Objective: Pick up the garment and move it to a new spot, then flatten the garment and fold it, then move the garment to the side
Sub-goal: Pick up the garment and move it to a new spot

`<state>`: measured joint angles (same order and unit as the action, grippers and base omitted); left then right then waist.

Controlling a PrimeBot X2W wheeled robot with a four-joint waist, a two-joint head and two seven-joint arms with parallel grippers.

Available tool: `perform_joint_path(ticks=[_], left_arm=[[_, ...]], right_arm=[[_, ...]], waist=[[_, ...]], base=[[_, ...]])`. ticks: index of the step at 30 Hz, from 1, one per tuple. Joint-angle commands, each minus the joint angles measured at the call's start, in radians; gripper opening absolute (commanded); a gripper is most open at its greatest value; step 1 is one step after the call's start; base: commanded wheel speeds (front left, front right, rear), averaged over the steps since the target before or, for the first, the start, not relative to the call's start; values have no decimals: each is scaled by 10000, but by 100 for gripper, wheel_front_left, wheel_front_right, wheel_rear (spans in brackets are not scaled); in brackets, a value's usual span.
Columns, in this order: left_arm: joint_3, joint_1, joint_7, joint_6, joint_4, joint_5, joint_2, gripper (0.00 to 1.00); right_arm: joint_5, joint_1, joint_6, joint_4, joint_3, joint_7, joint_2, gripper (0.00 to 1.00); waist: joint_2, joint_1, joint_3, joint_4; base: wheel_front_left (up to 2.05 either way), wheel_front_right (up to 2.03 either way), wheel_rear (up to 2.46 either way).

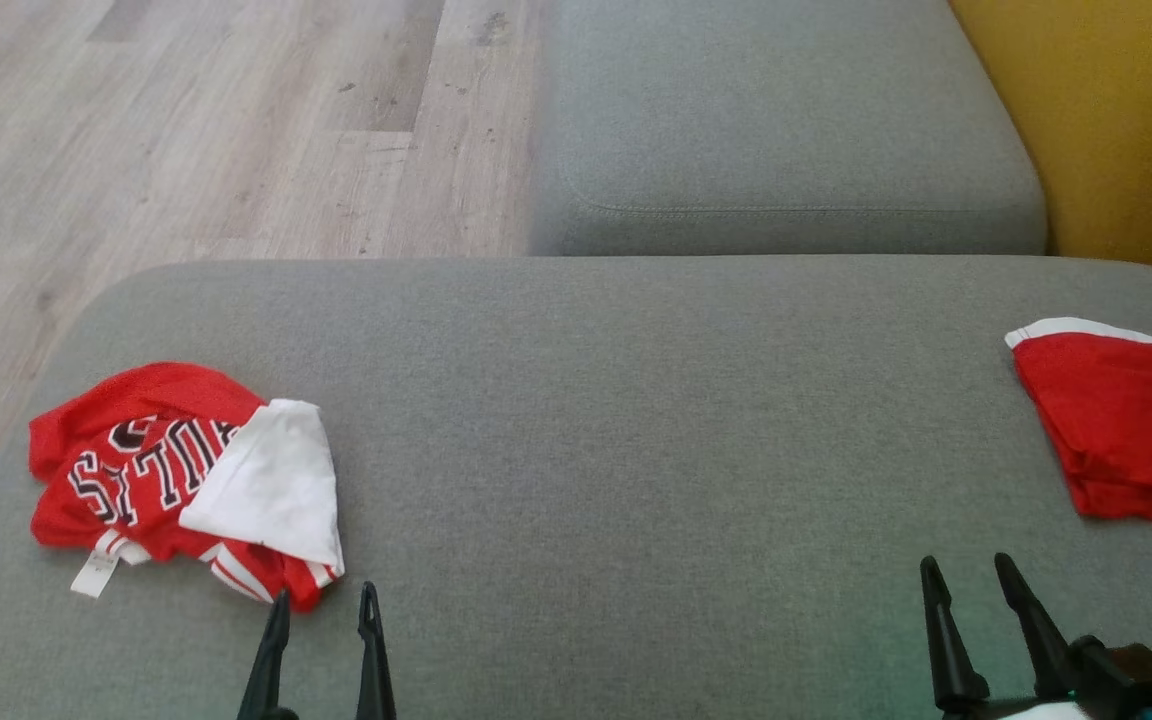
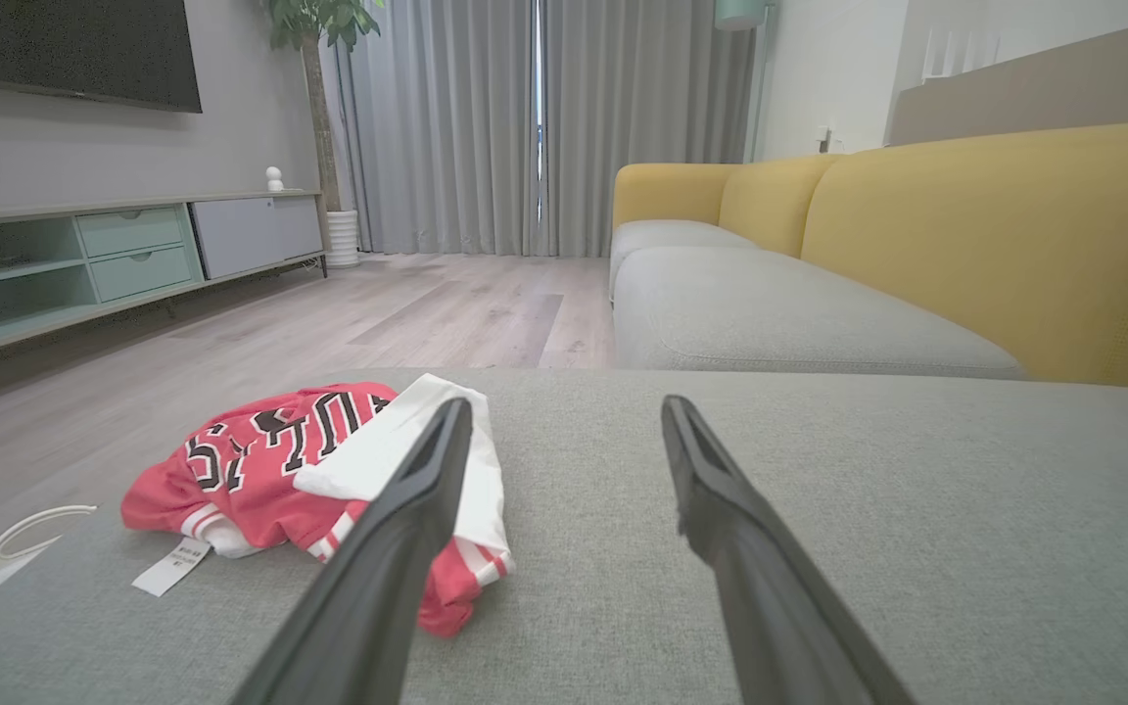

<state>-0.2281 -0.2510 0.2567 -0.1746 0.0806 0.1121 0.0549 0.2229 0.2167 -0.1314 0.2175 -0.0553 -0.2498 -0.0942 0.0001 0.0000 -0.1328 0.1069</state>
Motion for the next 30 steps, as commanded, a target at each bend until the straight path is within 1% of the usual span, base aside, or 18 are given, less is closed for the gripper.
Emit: perform_joint_path(ticks=[1,8,15,19,23,29,30], left_arm=[[340,524,51,30,-272,-90,-47,100],[471,613,51,13,-287,-156,-47,100],[664,626,51,-41,-340,-215,-47,100],[812,593,51,-124,-382,-191,-47,100],[989,524,51,-231,-463,-189,-47,100],[1087,557,51,-251,-515,-199,-47,100],[1087,557,51,-251,-515,-199,-47,100]], right_arm=[[-108,-386,7,-256,-200,-120,-99,100],[-141,-488,7,-170,-347,-120,-97,100],[-109,-619,7,-107,-637,-120,38,100],[-98,-677,7,-86,-610,-120,81,100],[-112,-819,7,-110,-646,-120,72,100],[-110,-806,7,-117,-631,-120,93,100],[-110,-806,7,-117,-631,-120,93,100]], waist=[[-1,0,24,48],[-1,0,114,522],[-1,0,202,1397],[-1,0,266,1908],[-1,0,368,2327],[-1,0,391,2870],[-1,0,391,2870]], base=[[0,0,0],[0,0,0],[0,0,0],[0,0,0],[0,0,0],[0,0,0],[0,0,0]])
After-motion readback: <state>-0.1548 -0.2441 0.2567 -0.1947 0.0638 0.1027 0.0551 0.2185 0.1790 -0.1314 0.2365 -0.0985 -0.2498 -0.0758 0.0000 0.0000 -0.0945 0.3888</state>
